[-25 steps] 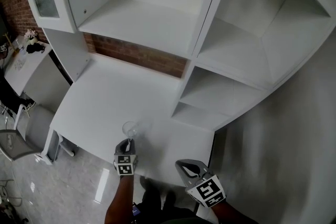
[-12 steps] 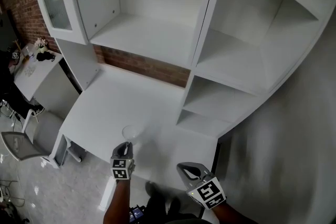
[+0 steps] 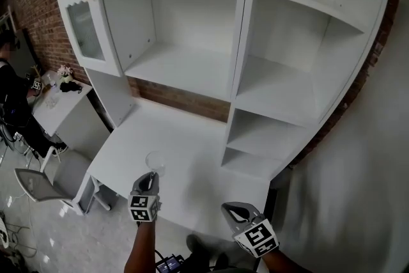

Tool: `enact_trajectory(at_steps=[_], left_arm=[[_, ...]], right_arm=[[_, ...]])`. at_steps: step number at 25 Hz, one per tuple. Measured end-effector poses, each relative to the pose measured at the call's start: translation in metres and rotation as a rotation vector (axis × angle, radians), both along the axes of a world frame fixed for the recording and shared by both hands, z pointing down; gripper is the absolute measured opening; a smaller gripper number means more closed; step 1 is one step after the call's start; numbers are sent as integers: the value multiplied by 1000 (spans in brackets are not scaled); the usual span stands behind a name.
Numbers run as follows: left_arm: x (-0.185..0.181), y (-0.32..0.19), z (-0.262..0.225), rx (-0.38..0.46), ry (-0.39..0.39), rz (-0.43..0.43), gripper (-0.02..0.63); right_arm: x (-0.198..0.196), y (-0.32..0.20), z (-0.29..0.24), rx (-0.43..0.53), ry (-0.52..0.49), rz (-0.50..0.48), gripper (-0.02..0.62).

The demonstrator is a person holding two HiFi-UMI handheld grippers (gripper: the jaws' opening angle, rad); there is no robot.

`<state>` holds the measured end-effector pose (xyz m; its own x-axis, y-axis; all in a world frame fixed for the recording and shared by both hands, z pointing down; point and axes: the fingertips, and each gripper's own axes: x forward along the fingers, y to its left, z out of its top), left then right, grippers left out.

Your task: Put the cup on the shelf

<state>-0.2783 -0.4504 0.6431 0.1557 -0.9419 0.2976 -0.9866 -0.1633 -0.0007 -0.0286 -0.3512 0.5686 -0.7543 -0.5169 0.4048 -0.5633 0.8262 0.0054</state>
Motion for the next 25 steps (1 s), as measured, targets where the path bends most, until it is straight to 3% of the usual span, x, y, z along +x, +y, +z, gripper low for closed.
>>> enact_trajectory(at_steps=[9,25], left_arm=[[-7,-7,-97,122,13,15,41],[-39,-45,-259,325,-60,15,41]], right_arm=[[9,3,-31,57,-51,19,8],[29,11,-49,94,-97,87,8]])
